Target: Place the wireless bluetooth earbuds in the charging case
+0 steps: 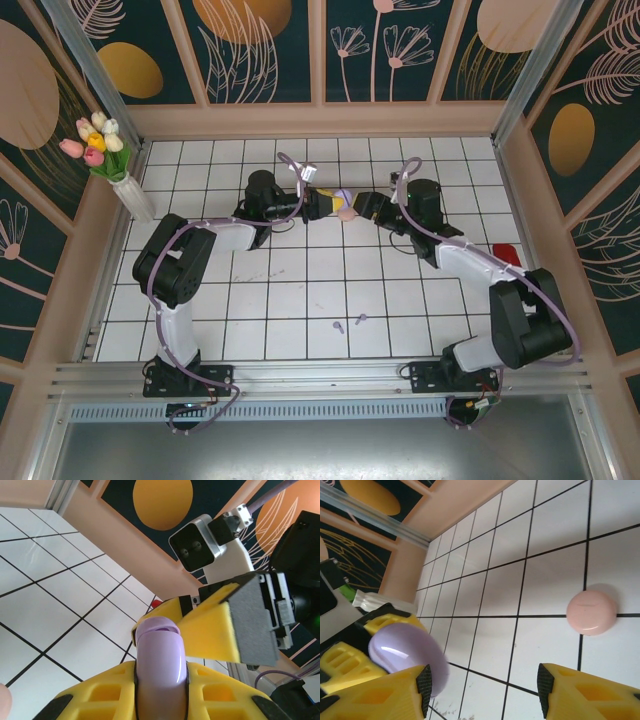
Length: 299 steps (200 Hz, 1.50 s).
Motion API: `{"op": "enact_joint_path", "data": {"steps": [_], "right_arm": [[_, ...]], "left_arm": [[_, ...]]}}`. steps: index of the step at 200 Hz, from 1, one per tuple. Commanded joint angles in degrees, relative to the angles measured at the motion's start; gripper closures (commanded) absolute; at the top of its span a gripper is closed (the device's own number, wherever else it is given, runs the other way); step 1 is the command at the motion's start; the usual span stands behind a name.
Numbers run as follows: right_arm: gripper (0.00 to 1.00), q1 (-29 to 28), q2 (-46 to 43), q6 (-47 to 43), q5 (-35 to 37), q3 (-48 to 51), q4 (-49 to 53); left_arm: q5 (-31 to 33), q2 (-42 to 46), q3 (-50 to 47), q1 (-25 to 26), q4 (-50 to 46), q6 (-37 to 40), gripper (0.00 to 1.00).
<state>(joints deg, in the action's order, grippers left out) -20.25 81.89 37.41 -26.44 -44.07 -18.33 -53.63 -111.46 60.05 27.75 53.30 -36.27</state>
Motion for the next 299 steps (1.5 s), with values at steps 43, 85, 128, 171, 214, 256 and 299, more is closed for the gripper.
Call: {"op": "enact_joint_path", "data": {"steps": [43, 85, 128, 171, 214, 256, 299], "right_arm": [[0.42, 0.7, 0.6, 1.0, 0.0, 1.1, -3.0], [0.42, 0.5, -6.1, -1.8, -3.3, 1.8, -1.5], [0.42, -0.8, -6.2, -3.6, -5.4, 0.0, 0.0], [0.42, -2.6, -1.4, -4.3, -4.8, -2.1, -0.4], [0.46, -0.7, 3.7, -3.9, -3.6, -3.5, -1.1], [0.47, 0.8, 6.4, -3.1, -4.0, -4.4, -2.1], [0.48, 0.4, 8.1, -2.3, -5.3, -5.3, -3.4]], "left_arm": [[-1.5, 1.9, -0.7, -0.1, 1.0, 0.7, 0.9], [-1.7, 1.4, -0.6, -0.1, 0.3, 1.0, 0.91], [-2.1, 1.3, 0.2, -0.1, -0.7, 1.6, 0.91], [-2.1, 1.8, 0.8, -0.1, -1.6, 2.0, 0.92], [-2.7, 2.8, 0.0, -0.1, -1.8, 2.2, 0.92], [-3.0, 4.0, -1.0, -0.1, -1.7, 2.5, 0.95], [-3.1, 4.4, -0.8, -0.1, -1.4, 2.3, 0.95]]}}
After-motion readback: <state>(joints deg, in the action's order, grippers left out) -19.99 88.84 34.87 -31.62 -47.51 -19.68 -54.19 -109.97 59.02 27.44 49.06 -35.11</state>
